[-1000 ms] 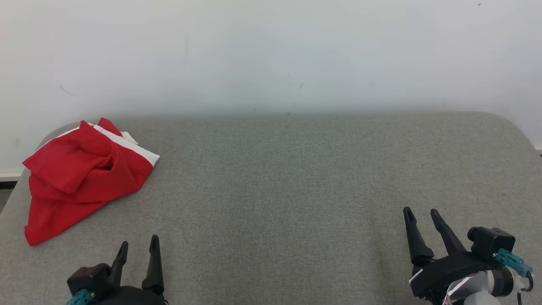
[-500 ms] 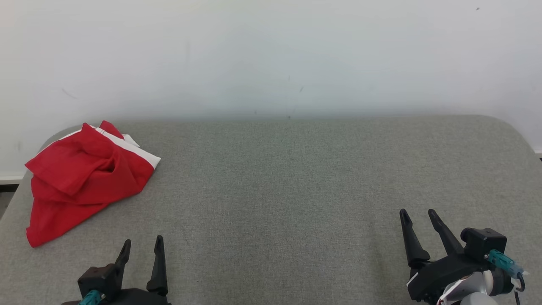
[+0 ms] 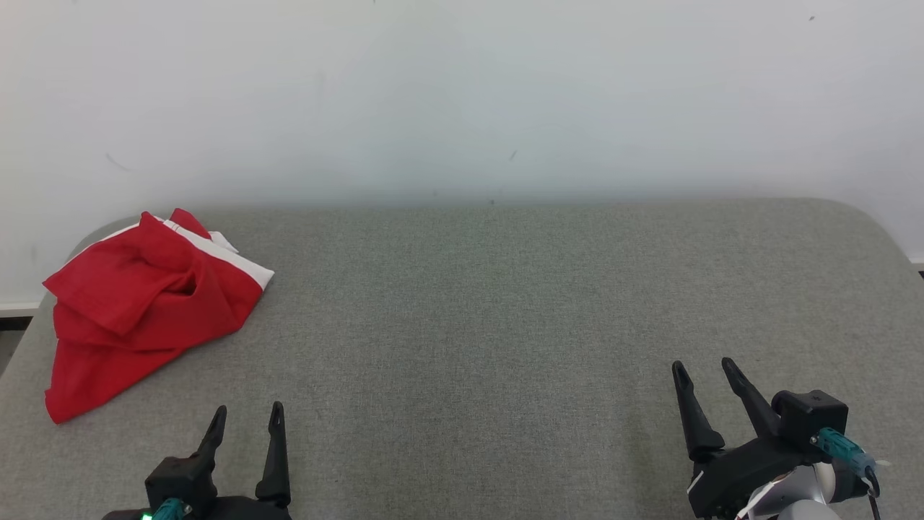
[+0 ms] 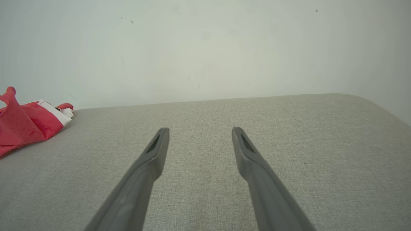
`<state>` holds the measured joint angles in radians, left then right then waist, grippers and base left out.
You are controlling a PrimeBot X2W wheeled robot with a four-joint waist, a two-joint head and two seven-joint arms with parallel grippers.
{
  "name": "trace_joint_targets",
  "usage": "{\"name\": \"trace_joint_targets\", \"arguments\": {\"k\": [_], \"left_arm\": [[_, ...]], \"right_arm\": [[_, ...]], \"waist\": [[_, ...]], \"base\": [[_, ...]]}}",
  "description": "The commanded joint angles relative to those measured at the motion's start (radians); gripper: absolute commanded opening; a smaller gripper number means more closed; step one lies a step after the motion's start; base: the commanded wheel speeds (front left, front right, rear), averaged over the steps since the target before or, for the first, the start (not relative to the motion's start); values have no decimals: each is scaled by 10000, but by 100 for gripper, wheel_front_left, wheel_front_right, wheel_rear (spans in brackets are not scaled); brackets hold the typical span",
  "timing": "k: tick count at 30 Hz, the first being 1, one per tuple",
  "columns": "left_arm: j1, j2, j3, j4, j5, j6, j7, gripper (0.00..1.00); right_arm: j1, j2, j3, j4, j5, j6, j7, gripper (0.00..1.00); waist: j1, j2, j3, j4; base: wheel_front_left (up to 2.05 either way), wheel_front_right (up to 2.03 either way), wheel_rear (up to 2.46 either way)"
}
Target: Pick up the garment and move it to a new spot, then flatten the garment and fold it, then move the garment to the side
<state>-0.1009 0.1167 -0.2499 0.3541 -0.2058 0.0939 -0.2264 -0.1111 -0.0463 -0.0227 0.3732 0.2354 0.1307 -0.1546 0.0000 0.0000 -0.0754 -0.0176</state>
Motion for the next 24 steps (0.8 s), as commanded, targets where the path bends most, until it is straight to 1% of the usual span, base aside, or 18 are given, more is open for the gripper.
{"name": "trace_joint_targets", "arguments": {"k": [1,8,16,24], "left_arm": [[110,79,-7,-33,-15,9,-20,100],[90,101,-26,5,-113,51,17,100],[72,147,-29,15,-220,107,64,100],[46,235,-36,-15,-301,180,136,100]], "right_arm": [[-53,-75,-11,15,-26,0,-43,100],[-66,-74,-23,64,16,0,-58,100],[11,-72,-11,74,84,0,-82,100],[69,-68,41,70,154,0,-135,100]], "waist": [[0,0,12,3],[0,0,6,33],[0,0,-23,232],[0,0,-9,906]], "base": [[0,0,0],[0,0,0],[0,0,0],[0,0,0]]}}
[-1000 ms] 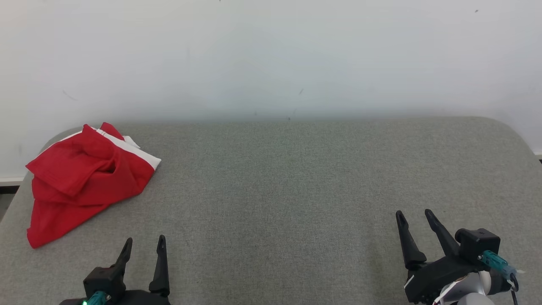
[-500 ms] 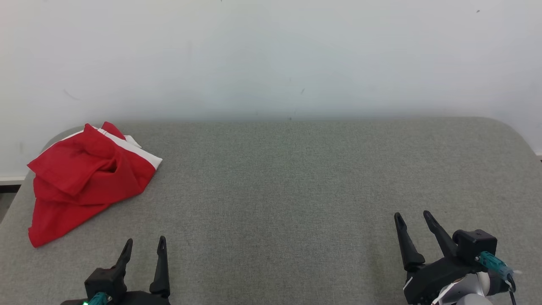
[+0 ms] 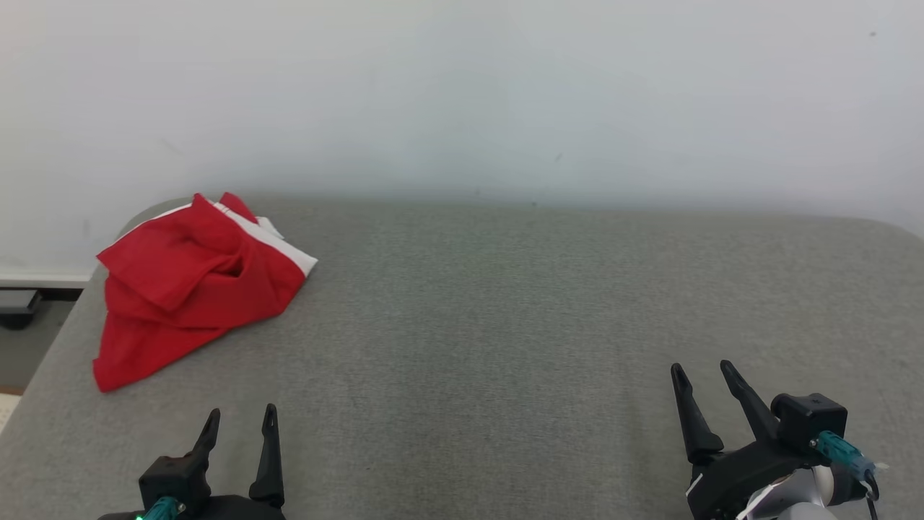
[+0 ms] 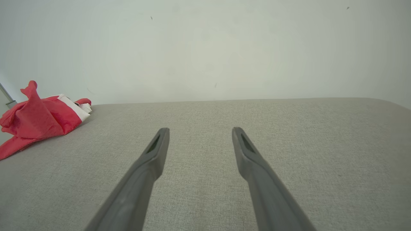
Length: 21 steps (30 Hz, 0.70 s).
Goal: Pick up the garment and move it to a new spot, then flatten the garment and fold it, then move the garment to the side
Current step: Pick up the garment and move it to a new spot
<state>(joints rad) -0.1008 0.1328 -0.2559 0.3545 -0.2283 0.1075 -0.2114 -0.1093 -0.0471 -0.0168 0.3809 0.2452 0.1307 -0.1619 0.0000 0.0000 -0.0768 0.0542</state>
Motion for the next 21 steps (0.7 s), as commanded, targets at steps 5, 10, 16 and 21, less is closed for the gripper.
{"name": "trace_joint_targets", "arguments": {"k": [5,10,16,21], "left_arm": [[67,174,25,-73,-76,136,116,100],[94,290,-24,-219,-65,145,283,100],[69,400,-136,-372,-102,100,499,100],[126,485,-153,-462,-170,121,617,100]], "right_arm": [[94,-60,28,57,216,0,-147,100],[85,-60,80,166,340,0,-257,100],[23,-60,161,458,530,0,-419,100],[-91,-58,240,645,645,0,-537,100]], "waist": [[0,0,-8,817],[0,0,-22,1449],[0,0,-85,2250],[0,0,-107,2713]], "base": [[0,0,0],[0,0,0],[0,0,0],[0,0,0]]}}
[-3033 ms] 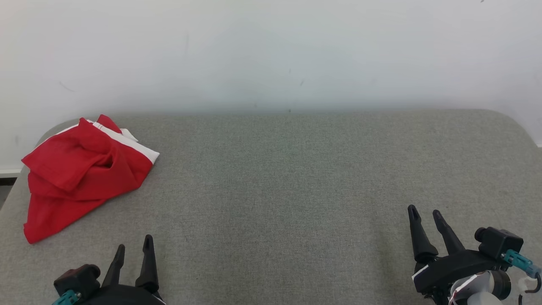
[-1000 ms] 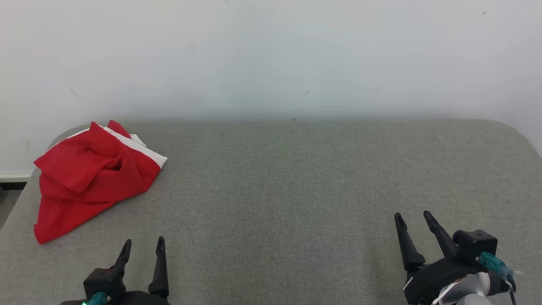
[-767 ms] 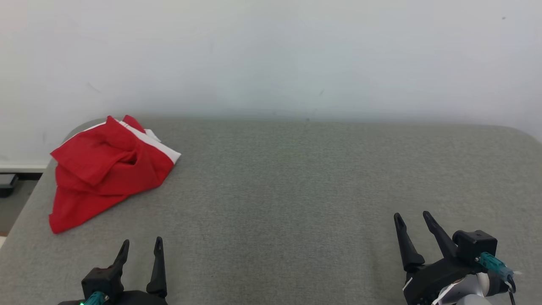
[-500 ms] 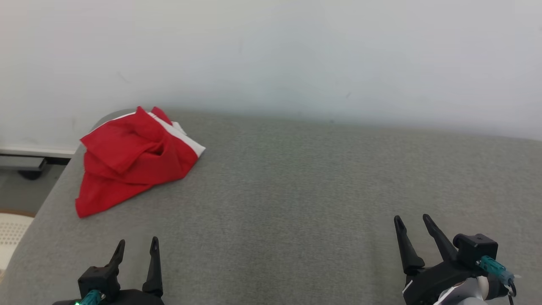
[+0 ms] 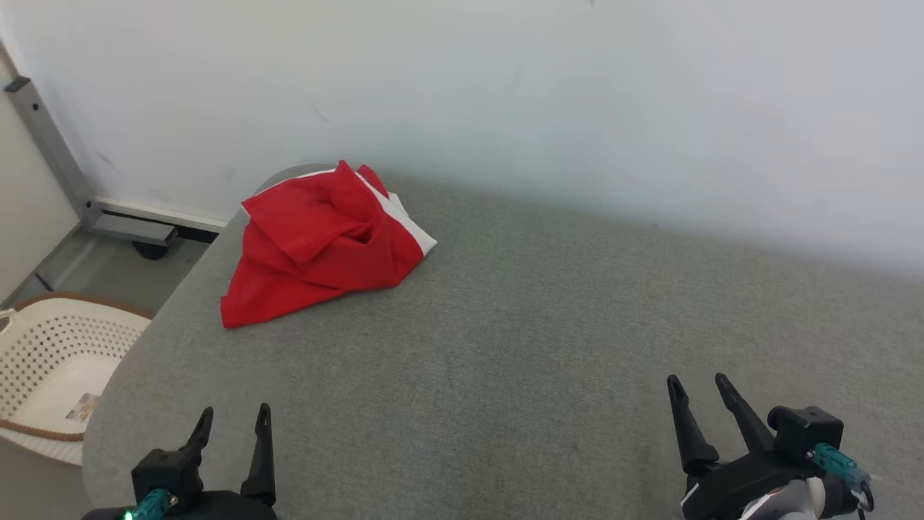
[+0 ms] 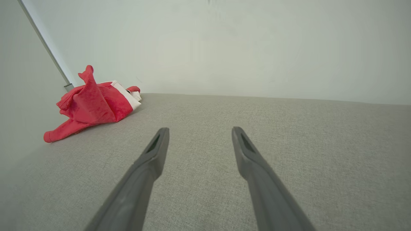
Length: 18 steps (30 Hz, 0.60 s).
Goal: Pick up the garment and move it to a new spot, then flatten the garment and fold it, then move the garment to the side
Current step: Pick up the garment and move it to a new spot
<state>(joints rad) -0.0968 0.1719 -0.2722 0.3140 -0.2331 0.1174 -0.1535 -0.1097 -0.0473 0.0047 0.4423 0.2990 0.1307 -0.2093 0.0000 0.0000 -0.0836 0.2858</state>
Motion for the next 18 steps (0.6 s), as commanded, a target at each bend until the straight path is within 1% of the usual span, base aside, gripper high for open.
{"name": "trace_joint_targets", "arguments": {"k": [1,8,18], "left_arm": [[101,115,13,-80,-120,28,44,100],[122,70,-66,-162,-160,78,130,100],[130,-10,-164,-32,-295,107,178,100]], "right_arm": [[-111,-58,73,68,107,0,-92,100],[-193,-57,257,232,184,0,-200,100],[-232,-60,303,299,73,0,-193,100]], "waist": [[0,0,-37,462],[0,0,-14,783],[0,0,67,731]], "base": [[0,0,0],[0,0,0],[0,0,0]]}}
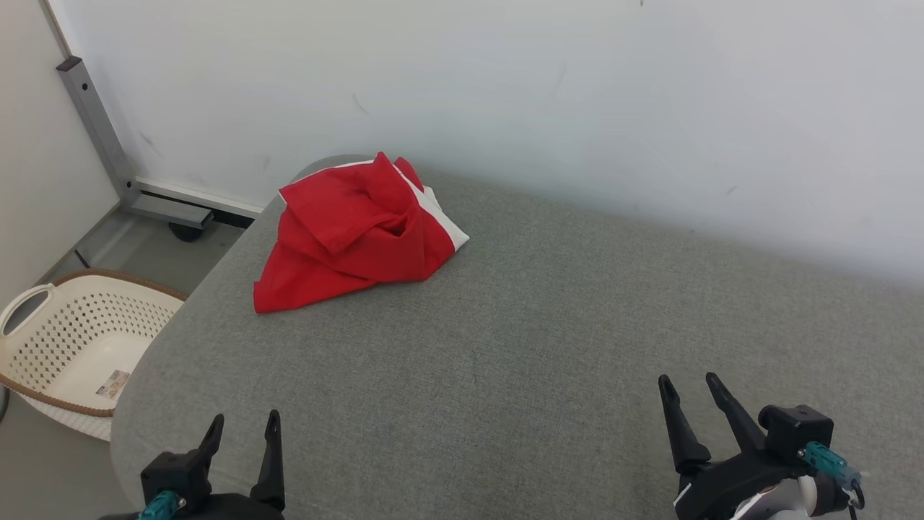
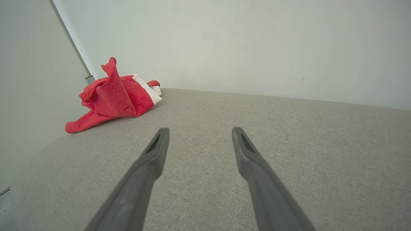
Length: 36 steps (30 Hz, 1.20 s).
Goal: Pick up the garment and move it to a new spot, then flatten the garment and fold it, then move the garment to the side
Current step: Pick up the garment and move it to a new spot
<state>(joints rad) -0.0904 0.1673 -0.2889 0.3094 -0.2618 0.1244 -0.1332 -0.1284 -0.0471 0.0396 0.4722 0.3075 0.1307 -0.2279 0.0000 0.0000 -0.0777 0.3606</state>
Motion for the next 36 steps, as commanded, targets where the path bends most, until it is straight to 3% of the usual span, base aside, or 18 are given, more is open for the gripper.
{"name": "trace_joint_targets", "arguments": {"k": [1,9,17,36], "left_arm": [[63,21,-12,40,-17,35,-19,100],[-706,-88,-274,620,-214,-340,556,100],[-2946,-340,-380,2376,-587,-859,1940,100],[-7783,-70,-254,4906,-795,-1386,3384,100]], "right_arm": [[-26,-62,-68,-10,-41,0,-2,100],[152,-60,-297,-190,-87,0,47,100],[361,-57,-481,-855,-425,0,517,100],[-26,-57,-371,-4052,-1664,0,2516,100]], "waist": [[0,0,13,-32],[0,0,109,90],[0,0,525,147],[0,0,3229,-1167]], "base": [[0,0,0],[0,0,0],[0,0,0],[0,0,0]]}}
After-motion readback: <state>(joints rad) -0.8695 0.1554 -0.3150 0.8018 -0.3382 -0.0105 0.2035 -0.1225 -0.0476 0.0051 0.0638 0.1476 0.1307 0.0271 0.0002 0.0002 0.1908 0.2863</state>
